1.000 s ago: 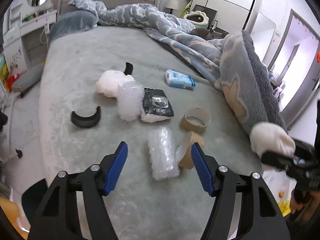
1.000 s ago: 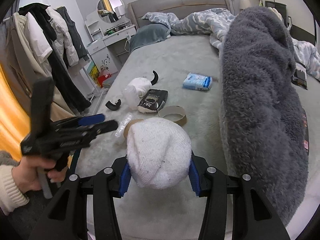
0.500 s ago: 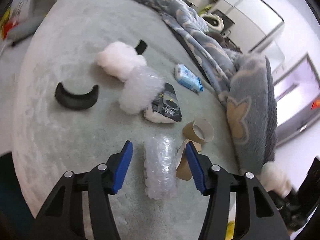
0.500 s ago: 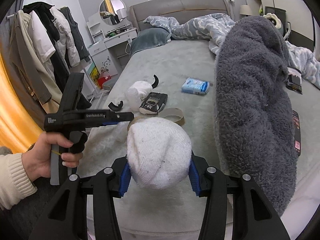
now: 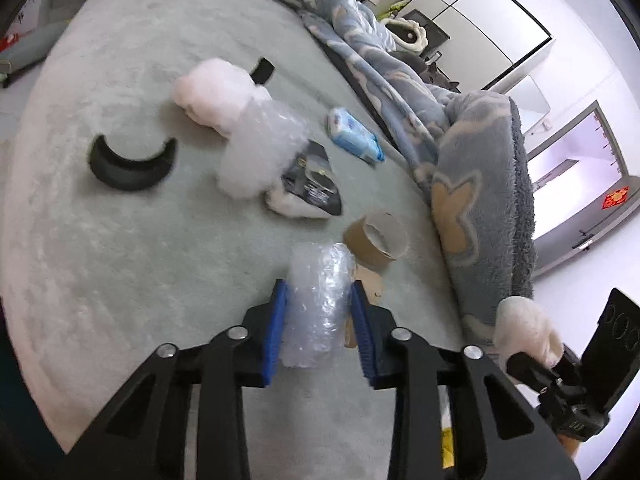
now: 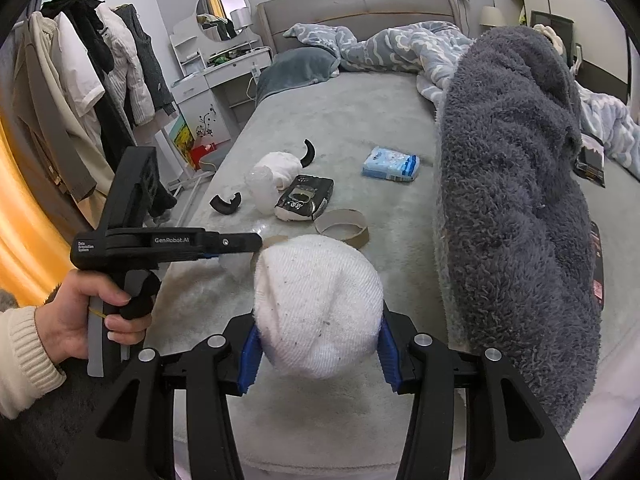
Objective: Collect trash
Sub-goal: 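Grasp the clear bubble-wrap roll with the left gripper while the right gripper holds the white ball, then carry the bubble-wrap roll into the green bin and open the left gripper while the right holds the ball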
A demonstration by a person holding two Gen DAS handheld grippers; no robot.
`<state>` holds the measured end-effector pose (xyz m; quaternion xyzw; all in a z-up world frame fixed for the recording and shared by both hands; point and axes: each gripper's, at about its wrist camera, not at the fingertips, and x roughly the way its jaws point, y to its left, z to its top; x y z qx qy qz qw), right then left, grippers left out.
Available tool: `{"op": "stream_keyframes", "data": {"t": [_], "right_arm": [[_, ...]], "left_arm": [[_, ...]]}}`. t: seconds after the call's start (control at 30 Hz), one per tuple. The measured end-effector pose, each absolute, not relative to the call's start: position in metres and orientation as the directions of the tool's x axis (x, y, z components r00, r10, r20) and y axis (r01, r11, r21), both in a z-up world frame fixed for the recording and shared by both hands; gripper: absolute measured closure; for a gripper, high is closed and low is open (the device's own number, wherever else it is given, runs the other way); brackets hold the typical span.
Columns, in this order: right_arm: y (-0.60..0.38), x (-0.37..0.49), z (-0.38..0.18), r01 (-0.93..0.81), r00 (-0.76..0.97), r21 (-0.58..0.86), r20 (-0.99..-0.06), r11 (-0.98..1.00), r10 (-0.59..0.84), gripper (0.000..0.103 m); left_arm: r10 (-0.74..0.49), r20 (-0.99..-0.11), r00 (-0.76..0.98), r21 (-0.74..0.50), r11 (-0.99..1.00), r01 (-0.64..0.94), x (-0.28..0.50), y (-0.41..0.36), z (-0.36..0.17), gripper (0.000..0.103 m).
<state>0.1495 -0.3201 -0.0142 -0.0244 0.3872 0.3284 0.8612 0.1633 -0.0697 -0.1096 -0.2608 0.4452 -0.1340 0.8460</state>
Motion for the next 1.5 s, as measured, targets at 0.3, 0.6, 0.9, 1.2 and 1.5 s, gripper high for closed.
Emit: {"op": "stream_keyframes", "data": {"t": [0.3, 0.6, 0.9, 1.2, 1.5], "right_arm": [[-0.295, 0.158, -0.010, -0.595, 0.482, 0.211, -0.679, 0.776, 0.554, 0.054], [-0.241, 0.165, -0.004, -0.632, 0.445, 0.232, -0.672, 0.739, 0.592, 0.054], [-0.176, 0.167, 0.000, -0.665, 0.404, 0.240, -0.681, 0.707, 0.611, 0.054], [-0.113, 0.158, 0.010, -0.719, 0.360, 0.246, -0.668, 0.650, 0.651, 0.054], [-0.058, 0.143, 0.026, -0.774, 0.322, 0.245, -0.642, 0.584, 0.696, 0.054]], "left_arm": [[-0.378, -0.693, 0.613, -0.473, 0.881, 0.009, 0.154, -0.055, -0.092, 0.071], [-0.280, -0.714, 0.642, -0.343, 0.939, 0.028, 0.138, -0.027, -0.075, 0.071], [-0.185, -0.753, 0.632, -0.257, 0.966, -0.023, 0.118, 0.020, -0.077, 0.071], [-0.157, -0.793, 0.589, -0.275, 0.955, -0.115, 0.092, 0.074, -0.098, 0.070], [-0.118, -0.852, 0.510, -0.285, 0.922, -0.262, 0.076, 0.139, -0.135, 0.070]]}}
